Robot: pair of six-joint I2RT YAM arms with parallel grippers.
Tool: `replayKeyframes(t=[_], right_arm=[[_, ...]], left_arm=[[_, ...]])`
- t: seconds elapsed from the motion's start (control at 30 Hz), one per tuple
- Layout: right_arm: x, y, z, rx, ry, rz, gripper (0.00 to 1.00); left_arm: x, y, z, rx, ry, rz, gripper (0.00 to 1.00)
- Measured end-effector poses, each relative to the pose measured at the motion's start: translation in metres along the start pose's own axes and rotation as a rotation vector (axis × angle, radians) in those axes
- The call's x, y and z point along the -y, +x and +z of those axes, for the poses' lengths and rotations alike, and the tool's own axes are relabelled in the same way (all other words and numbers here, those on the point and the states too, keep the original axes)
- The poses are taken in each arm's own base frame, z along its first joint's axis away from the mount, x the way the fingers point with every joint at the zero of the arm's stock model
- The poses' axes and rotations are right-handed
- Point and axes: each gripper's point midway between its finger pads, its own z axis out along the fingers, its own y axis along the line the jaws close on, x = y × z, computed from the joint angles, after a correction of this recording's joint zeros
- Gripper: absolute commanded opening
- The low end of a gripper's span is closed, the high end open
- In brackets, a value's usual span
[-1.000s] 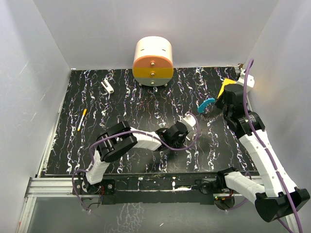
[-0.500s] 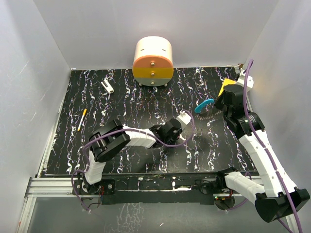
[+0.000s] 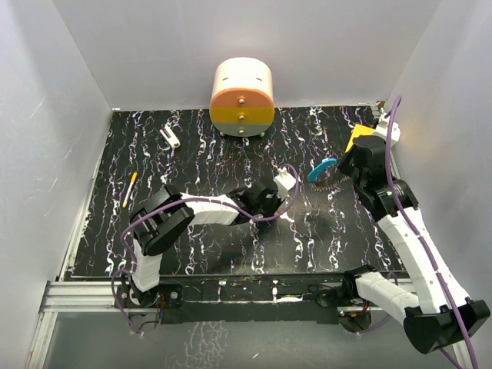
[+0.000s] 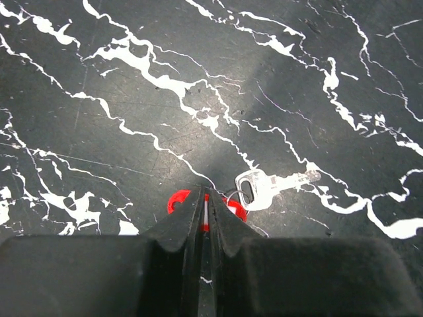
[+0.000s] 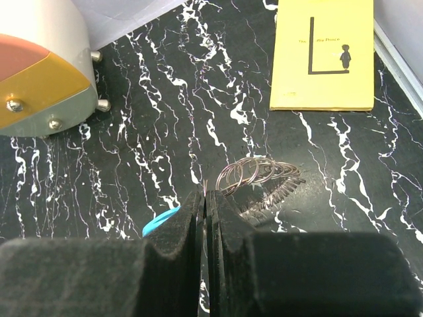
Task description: Put the keys on the keyring
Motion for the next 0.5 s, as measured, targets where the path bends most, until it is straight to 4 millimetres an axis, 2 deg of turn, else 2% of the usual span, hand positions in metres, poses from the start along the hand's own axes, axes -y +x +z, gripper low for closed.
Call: replayKeyframes(t=[0.27,0.5], right_arm=[[-0.002,-0.001,0.000,0.002,-0.009,0.006,0.08],[-0.002,-0.001,0.000,0.004,-0.010,0.007,0.08]], left_arm=[[0.019,0.010,-0.007,-0.050,0.187,-0.014,0.14],[0.033,0.013,-0.012,-0.069,0.274,-0.014,0.21]])
